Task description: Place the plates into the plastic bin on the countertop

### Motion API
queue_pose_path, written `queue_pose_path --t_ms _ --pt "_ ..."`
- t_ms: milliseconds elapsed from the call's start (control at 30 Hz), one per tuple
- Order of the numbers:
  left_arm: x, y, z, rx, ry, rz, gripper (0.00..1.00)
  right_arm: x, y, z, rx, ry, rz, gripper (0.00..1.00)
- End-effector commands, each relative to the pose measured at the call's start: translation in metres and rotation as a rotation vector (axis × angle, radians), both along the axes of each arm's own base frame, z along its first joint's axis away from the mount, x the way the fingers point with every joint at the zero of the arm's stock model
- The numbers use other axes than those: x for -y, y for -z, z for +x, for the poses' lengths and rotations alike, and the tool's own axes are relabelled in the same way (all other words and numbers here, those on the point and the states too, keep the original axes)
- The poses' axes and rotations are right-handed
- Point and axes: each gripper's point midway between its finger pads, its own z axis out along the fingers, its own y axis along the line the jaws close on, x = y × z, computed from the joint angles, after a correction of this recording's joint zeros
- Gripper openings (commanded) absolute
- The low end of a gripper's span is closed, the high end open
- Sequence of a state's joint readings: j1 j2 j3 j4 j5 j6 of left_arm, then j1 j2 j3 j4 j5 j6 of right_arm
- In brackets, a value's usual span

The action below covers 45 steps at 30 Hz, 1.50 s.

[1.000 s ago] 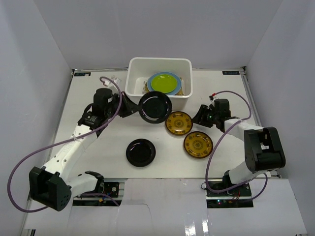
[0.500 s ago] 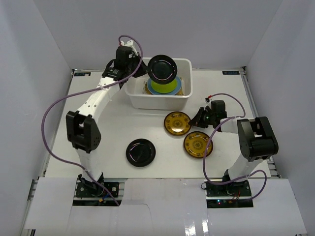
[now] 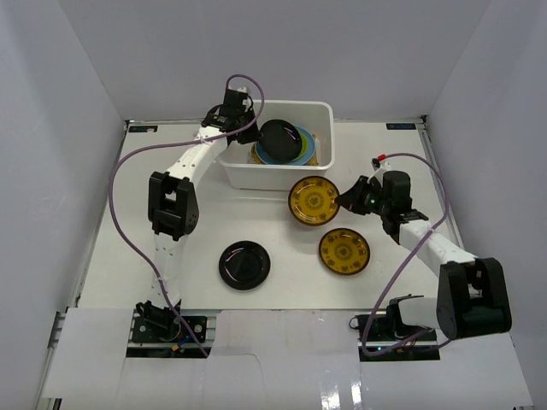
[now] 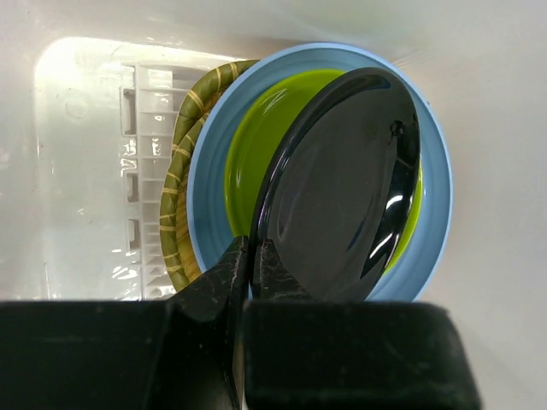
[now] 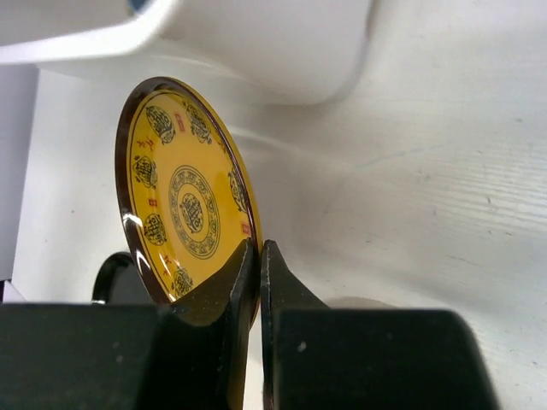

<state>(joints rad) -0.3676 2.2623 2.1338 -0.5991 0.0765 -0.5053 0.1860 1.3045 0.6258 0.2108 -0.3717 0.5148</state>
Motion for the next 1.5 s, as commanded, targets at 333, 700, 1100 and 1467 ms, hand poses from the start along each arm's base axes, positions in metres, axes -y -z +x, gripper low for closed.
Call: queue_pose_path --t_ms 333,700,1100,1467 --pt "-0.008 -0.114 0.0 0.247 0.024 -0.058 0.96 -0.029 -0.169 -0.002 0.337 -0.147 0.072 0.08" --pt "-0.079 -0.176 -0.12 0.371 -0.125 -0.102 0.92 -0.053 -0.195 0.134 0.349 0.03 0.018 0.08" --pt "-0.143 0.042 -0.325 -0.346 -0.264 0.016 0.95 -0.103 -0.113 0.197 0.158 -0.002 -0.102 0.08" --pt "-0.116 0.096 -0.382 -0.618 -0.159 -0.108 0.84 -0.117 -0.112 0.213 0.152 0.008 -0.156 0.57"
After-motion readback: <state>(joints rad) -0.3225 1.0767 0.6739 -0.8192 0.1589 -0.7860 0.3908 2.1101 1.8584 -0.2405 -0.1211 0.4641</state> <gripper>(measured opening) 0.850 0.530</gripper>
